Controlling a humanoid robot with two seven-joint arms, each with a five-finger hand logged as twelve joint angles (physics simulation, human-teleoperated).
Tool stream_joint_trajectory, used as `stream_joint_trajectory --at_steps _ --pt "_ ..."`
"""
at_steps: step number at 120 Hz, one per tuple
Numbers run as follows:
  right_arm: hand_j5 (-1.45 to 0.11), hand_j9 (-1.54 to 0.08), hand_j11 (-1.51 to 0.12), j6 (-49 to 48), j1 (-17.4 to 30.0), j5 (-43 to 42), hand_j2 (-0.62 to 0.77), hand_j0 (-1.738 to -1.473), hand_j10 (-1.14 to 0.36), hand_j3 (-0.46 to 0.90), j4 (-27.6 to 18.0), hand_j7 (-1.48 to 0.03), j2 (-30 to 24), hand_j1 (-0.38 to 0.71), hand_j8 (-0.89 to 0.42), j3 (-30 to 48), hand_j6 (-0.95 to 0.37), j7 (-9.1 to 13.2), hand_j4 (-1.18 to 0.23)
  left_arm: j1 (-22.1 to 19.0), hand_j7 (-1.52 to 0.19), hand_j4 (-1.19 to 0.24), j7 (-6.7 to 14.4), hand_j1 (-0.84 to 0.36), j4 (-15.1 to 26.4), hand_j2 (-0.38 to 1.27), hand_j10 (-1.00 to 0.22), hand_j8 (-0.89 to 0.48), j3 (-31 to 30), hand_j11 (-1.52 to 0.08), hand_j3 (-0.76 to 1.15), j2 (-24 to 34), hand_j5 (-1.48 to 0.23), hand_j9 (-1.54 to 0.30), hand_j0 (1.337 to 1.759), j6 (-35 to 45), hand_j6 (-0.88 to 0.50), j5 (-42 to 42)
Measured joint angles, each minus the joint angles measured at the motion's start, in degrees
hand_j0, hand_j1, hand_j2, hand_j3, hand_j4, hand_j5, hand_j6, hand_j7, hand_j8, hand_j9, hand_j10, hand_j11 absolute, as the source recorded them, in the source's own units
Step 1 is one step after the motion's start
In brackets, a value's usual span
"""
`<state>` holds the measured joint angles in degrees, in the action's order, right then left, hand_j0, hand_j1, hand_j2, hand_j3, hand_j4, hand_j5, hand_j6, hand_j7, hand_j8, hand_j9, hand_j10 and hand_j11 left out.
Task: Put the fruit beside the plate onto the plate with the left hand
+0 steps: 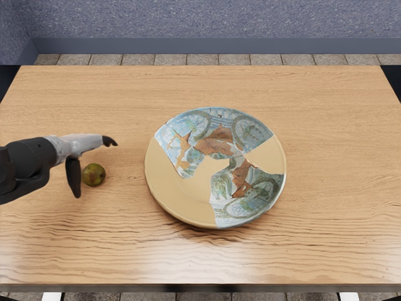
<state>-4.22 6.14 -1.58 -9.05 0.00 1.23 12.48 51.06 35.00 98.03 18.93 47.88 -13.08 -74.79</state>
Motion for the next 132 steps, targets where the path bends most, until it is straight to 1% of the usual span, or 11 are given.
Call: stream_joint_trajectory --at_steps 28,53,67,132 --pt "0.00 0.00 0.00 0.0 0.0 0.0 0.00 -1.658 0.00 0.00 0.0 0.00 0.0 -0.35 0.00 0.0 0.00 0.0 0.00 -1.2 -0.29 -0.23 0.0 0.08 0.1 0.05 -0.23 -0.23 -0.2 -0.29 0.00 0.7 -0.29 -0.29 1.658 0.9 -0.23 0.0" --pt "0.00 0.00 0.00 0.0 0.0 0.0 0.00 -1.658 0.00 0.00 0.1 0.00 0.0 -0.35 0.00 0.0 0.00 0.0 0.00 -2.4 -0.32 -0.25 0.0 0.06 0.1 0.05 -0.25 -0.25 -0.3 -0.32 0.00 0.4 -0.32 -0.32 1.658 4.9 -0.25 -0.6" --pt "0.00 0.00 0.00 0.0 0.0 0.0 0.00 -1.658 0.00 0.00 0.1 0.00 0.0 -0.35 0.00 0.0 0.00 0.0 0.00 -2.5 -0.33 -0.26 0.0 0.05 0.1 0.05 -0.26 -0.26 -0.6 -0.33 0.00 0.4 -0.33 -0.33 1.658 6.3 -0.26 -1.6" --pt "0.00 0.00 0.00 0.0 0.0 0.0 0.00 -1.658 0.00 0.00 0.1 0.00 0.0 -0.35 0.00 0.0 0.00 0.0 0.00 -3.1 -0.41 -0.32 0.0 -0.02 0.2 0.07 -0.32 -0.32 -2.6 -0.41 0.00 0.5 -0.41 -0.41 1.658 7.0 -0.32 -2.1"
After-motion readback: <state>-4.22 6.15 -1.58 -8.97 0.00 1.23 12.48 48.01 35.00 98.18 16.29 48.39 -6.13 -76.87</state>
